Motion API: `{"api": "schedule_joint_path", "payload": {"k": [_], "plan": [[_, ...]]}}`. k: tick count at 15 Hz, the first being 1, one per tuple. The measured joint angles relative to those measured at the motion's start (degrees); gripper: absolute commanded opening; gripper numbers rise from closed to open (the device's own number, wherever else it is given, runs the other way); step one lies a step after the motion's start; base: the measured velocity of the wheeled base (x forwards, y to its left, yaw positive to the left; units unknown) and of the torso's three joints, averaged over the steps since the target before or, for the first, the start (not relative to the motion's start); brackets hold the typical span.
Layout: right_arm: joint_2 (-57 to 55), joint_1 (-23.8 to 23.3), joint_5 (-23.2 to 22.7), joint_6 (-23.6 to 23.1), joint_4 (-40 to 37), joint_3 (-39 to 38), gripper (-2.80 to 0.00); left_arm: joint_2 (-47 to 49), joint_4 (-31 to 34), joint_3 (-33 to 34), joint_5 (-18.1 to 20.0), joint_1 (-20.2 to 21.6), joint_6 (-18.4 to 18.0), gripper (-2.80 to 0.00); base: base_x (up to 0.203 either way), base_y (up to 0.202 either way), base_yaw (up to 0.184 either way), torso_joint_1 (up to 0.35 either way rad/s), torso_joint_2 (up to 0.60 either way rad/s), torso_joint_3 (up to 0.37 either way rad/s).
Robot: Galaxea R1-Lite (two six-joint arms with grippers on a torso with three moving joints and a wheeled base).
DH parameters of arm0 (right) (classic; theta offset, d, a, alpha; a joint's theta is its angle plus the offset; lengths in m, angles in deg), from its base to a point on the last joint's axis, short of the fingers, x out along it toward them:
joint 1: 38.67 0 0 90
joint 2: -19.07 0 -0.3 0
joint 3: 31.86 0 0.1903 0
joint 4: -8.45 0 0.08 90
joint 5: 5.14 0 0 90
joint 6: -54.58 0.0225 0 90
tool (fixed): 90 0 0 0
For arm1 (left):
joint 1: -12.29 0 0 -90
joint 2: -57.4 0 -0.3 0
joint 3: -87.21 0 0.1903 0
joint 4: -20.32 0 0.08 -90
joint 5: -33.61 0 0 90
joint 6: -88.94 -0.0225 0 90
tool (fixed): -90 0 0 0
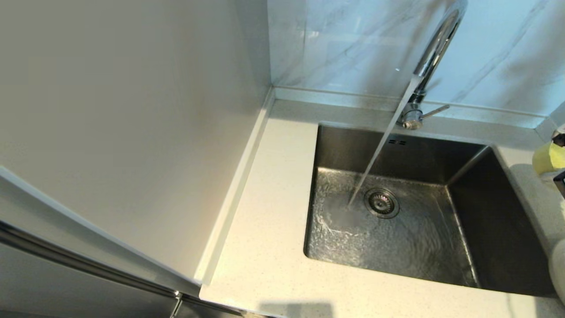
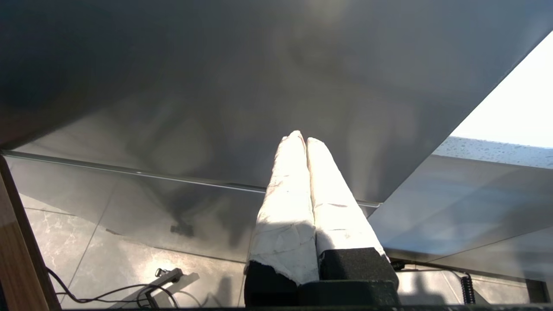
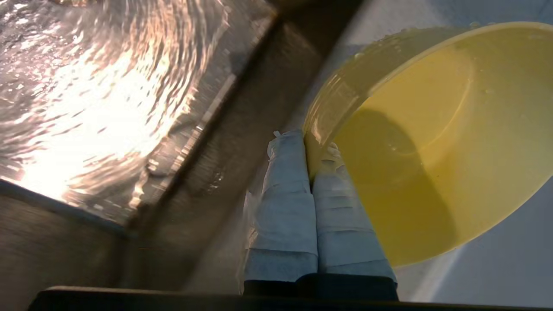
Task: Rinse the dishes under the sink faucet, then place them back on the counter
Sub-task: Place the bowl on the table
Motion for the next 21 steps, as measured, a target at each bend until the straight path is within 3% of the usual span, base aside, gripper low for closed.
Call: {"api": "schedule_joint_path", "payload": {"k": [2,12,13,18,21], "plan": [[-2.3,-1.4,0.1,-2.8,-0.4,2.4,-2.80,0.0,0.0,0.0,0.0,0.0,0.0,-2.80,0.000,0.000,0.000,0.000,0.00,0.000],[-9.8,-4.6,0.7,-8.1,-0.1,5.9,-2.80,0.0,0.0,0.0,0.0,0.0,0.0,-2.80,0.000,0.000,0.000,0.000,0.00,0.000],[-10.1,-4.8,0.6,-8.0,-0.1,6.0,0.00,0.0,0.0,0.0,0.0,0.0,0.0,-2.80,0.000,0.000,0.000,0.000,0.00,0.000],[-10.4,-5.0,0.3,-7.5,0.0,6.3,0.00,0.0,0.0,0.0,0.0,0.0,0.0,-2.80,0.000,0.000,0.000,0.000,0.00,0.000],[-8.4,-5.1,-3.5,-2.5,-0.3,8.6,0.00,0.0,0.0,0.0,0.0,0.0,0.0,-2.80,0.000,0.000,0.000,0.000,0.00,0.000]]}}
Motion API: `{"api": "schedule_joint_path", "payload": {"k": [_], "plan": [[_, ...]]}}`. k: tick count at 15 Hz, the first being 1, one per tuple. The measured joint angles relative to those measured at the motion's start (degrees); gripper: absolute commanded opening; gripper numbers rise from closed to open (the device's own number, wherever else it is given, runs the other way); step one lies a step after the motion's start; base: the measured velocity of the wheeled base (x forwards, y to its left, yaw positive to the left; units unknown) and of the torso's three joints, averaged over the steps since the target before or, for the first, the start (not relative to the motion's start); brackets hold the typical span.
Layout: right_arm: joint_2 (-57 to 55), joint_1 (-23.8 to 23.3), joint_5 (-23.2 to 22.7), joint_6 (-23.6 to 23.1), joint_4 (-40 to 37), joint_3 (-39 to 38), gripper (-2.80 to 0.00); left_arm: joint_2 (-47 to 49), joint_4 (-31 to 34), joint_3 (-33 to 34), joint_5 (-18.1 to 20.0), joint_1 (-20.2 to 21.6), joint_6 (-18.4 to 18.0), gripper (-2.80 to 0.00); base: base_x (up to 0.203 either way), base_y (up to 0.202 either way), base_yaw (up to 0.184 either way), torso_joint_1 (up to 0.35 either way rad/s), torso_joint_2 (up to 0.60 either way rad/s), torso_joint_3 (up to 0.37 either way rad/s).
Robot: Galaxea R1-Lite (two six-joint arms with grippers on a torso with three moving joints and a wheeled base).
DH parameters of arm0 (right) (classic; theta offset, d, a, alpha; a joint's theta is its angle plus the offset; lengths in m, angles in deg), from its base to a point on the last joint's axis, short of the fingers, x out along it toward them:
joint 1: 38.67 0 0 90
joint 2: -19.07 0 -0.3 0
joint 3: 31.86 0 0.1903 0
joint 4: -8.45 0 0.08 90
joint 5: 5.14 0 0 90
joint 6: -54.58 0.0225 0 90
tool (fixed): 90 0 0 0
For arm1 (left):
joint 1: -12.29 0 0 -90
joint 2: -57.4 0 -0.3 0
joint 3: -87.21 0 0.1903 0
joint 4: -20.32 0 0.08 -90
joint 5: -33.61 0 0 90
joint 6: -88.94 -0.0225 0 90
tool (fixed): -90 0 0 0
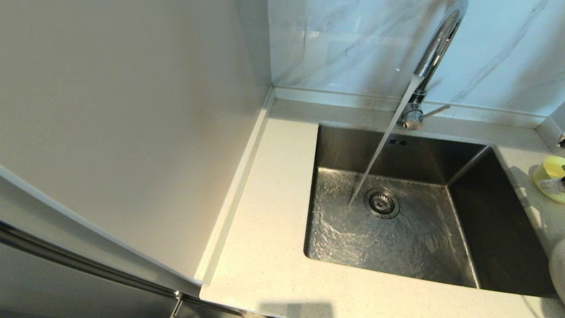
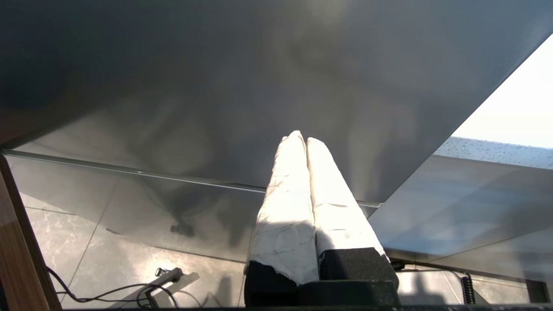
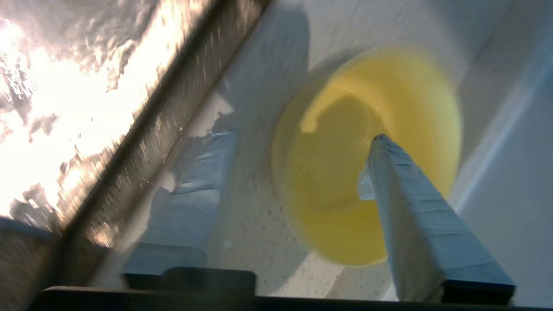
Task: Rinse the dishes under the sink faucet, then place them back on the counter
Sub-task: Place the bowl on the table, then turn off the faucet
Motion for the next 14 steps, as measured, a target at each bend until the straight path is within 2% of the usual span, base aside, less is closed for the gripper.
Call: {"api": "schedule_joint_path", "payload": {"k": [2,5,7,8,9,12,13,14], "plan": [[3.7,0.0,-3.8,4.8,-1.1,1.1,0.00,0.0,0.0,0.0,0.0,0.0,0.0,-2.80,0.000,0.000,0.000,0.000,0.00,0.000],[12.2,0.5,-11.0,7.7,-5.5,-0.3,0.00,0.0,0.0,0.0,0.0,0.0,0.0,-2.80,0.000,0.000,0.000,0.000,0.00,0.000],[17.8,5.0,-12.8,11.0,-8.7,-3.5,0.00,0.0,0.0,0.0,0.0,0.0,0.0,-2.80,0.000,0.000,0.000,0.000,0.00,0.000],[19.9,8.1,-11.3,13.4,-10.6,-4.6,0.00,0.0,0.0,0.0,0.0,0.0,0.0,-2.80,0.000,0.000,0.000,0.000,0.00,0.000],[21.5,10.6,-7.8,15.2,-13.6,-4.9,0.00,0.0,0.0,0.0,0.0,0.0,0.0,-2.80,0.000,0.000,0.000,0.000,0.00,0.000],[24.6,18.2,7.6,19.2,-26.2,-2.3,0.00,0.0,0.0,0.0,0.0,0.0,0.0,-2.80,0.000,0.000,0.000,0.000,0.00,0.000],[25.3,20.1,11.2,20.2,-28.5,-1.9,-2.80,0.0,0.0,0.0,0.0,0.0,0.0,-2.80,0.000,0.000,0.000,0.000,0.00,0.000],[25.8,21.2,13.4,20.6,-29.1,-1.9,-2.80,0.0,0.0,0.0,0.0,0.0,0.0,-2.80,0.000,0.000,0.000,0.000,0.00,0.000]]}}
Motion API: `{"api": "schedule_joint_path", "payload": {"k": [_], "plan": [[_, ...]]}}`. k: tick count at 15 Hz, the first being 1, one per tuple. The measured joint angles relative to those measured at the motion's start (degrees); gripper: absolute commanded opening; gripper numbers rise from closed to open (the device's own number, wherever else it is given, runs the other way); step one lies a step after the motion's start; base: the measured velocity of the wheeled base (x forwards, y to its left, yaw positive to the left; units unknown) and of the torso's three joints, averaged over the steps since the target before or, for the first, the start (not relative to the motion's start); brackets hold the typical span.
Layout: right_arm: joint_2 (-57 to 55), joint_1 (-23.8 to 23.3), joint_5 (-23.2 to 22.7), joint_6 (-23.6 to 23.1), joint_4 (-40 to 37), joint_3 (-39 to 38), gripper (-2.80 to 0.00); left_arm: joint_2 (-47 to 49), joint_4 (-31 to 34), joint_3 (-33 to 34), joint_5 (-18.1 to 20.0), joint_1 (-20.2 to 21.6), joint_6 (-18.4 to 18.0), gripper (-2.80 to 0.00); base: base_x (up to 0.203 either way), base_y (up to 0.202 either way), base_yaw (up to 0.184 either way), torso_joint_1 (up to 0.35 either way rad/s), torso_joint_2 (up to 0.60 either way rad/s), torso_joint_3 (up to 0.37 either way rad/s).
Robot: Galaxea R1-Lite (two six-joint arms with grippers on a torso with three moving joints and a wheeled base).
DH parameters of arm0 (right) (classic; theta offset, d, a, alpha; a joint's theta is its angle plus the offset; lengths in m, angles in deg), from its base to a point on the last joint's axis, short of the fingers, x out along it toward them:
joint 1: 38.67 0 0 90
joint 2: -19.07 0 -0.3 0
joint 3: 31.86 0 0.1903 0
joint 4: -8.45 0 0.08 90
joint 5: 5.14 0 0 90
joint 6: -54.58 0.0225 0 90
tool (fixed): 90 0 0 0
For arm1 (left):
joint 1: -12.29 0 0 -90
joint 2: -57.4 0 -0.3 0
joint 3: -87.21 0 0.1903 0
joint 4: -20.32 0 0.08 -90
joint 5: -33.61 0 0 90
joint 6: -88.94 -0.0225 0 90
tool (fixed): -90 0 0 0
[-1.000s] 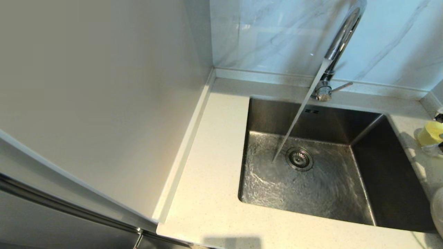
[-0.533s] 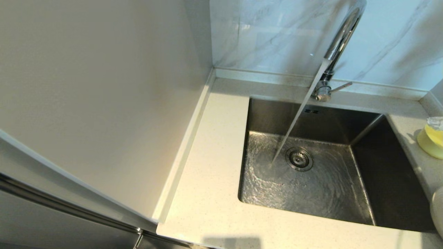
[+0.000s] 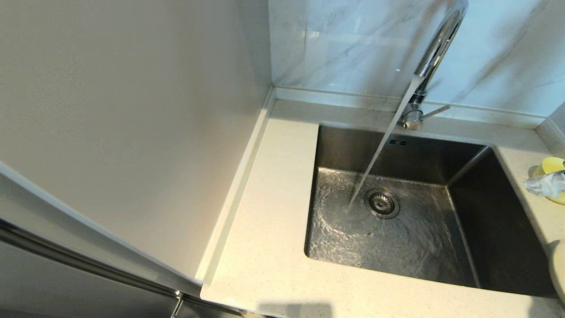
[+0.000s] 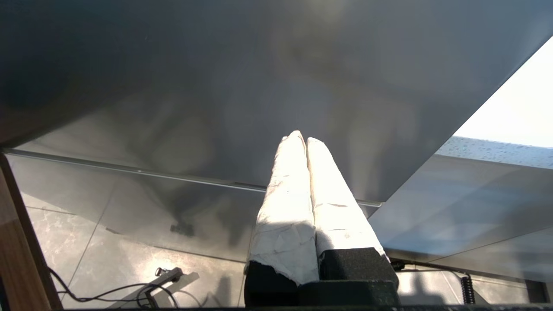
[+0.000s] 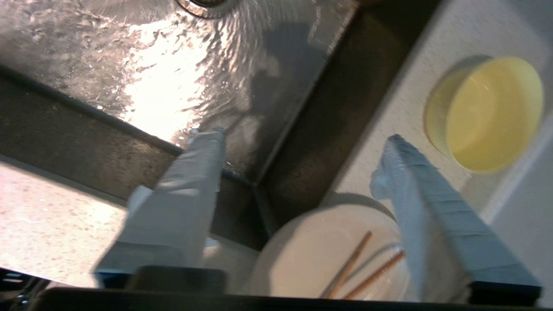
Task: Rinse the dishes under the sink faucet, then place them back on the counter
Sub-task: Turn off the faucet
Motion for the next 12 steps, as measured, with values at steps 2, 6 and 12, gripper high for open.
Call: {"api": "schedule_joint_path", "payload": {"k": [2,6,12], "plan": [[0.6,2.2,2.7,1.4,-2.2,0.1,-2.80,0.0,0.0,0.0,0.0,0.0,0.0,-2.80,0.000,0.000,0.000,0.000,0.00,0.000],[-1.0,7.9,5.1,10.4,-10.5,6.9,-2.80,0.0,0.0,0.0,0.0,0.0,0.0,-2.80,0.000,0.000,0.000,0.000,0.00,0.000],[-10.6,11.1,8.7,20.7,-9.5,15.5,-2.80,0.0,0.0,0.0,0.0,0.0,0.0,-2.80,0.000,0.000,0.000,0.000,0.00,0.000]]}}
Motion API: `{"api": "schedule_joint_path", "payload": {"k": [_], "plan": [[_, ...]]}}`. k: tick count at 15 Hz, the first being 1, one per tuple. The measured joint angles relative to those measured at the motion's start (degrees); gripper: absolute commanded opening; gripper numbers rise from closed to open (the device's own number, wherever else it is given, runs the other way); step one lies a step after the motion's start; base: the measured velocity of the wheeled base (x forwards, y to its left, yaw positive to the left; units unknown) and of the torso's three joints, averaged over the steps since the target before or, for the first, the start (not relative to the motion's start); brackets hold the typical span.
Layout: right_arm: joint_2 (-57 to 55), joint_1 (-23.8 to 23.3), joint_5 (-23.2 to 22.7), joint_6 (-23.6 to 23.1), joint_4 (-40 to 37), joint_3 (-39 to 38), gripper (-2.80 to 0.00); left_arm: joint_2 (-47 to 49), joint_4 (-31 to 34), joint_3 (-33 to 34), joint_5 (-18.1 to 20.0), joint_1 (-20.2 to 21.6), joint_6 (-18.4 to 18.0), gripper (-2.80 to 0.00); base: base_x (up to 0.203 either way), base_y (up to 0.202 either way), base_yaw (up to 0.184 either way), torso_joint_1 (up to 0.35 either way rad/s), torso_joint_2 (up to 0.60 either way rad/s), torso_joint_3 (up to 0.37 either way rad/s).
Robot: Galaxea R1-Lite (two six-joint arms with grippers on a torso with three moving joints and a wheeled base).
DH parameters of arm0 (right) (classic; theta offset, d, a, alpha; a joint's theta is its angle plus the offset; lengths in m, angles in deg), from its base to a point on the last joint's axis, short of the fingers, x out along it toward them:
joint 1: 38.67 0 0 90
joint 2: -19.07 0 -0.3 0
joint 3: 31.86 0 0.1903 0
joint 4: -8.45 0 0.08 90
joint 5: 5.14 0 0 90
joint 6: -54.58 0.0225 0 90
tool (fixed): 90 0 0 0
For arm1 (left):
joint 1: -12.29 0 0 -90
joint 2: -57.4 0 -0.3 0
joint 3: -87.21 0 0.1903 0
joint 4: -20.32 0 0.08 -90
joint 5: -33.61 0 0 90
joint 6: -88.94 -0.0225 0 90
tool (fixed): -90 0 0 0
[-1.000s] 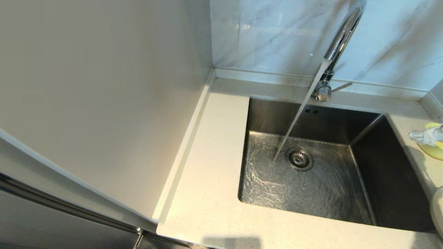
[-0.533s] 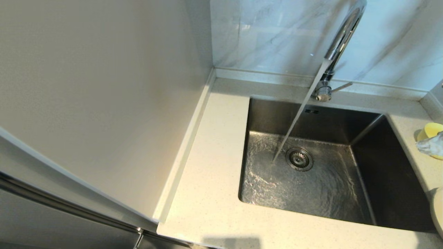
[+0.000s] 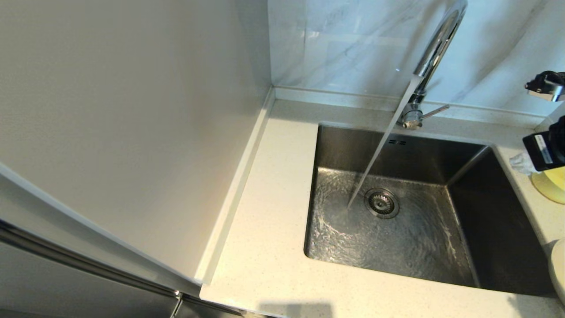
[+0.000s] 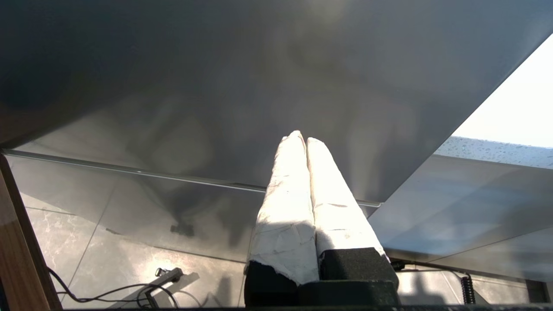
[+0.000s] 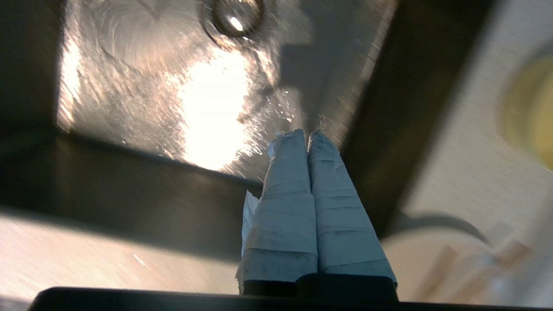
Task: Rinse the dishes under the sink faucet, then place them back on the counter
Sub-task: Turn off the faucet
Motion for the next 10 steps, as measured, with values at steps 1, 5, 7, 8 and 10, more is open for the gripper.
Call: {"api": "schedule_joint_path", "payload": {"k": [1,5,7,8,10], "plan": [[-1.8,0.2,-2.5,3.7,3.0,0.4,-2.80,0.0,0.0,0.0,0.0,0.0,0.0,-2.80,0.000,0.000,0.000,0.000,0.00,0.000],[-8.3,0.3,-9.3,15.1,23.3,-2.7,-2.80,0.0,0.0,0.0,0.0,0.0,0.0,-2.80,0.000,0.000,0.000,0.000,0.00,0.000],[-11.9,0.4,-9.4,17.8,33.2,-3.1,-2.80,0.0,0.0,0.0,0.0,0.0,0.0,-2.80,0.000,0.000,0.000,0.000,0.00,0.000],[-13.4,0.4,-9.4,18.2,36.3,-2.2,-2.80,0.0,0.0,0.0,0.0,0.0,0.0,-2.80,0.000,0.000,0.000,0.000,0.00,0.000],[-16.2,0.4,-8.7,18.8,38.3,1.3,-2.80,0.0,0.0,0.0,0.0,0.0,0.0,-2.80,0.000,0.000,0.000,0.000,0.00,0.000]]}}
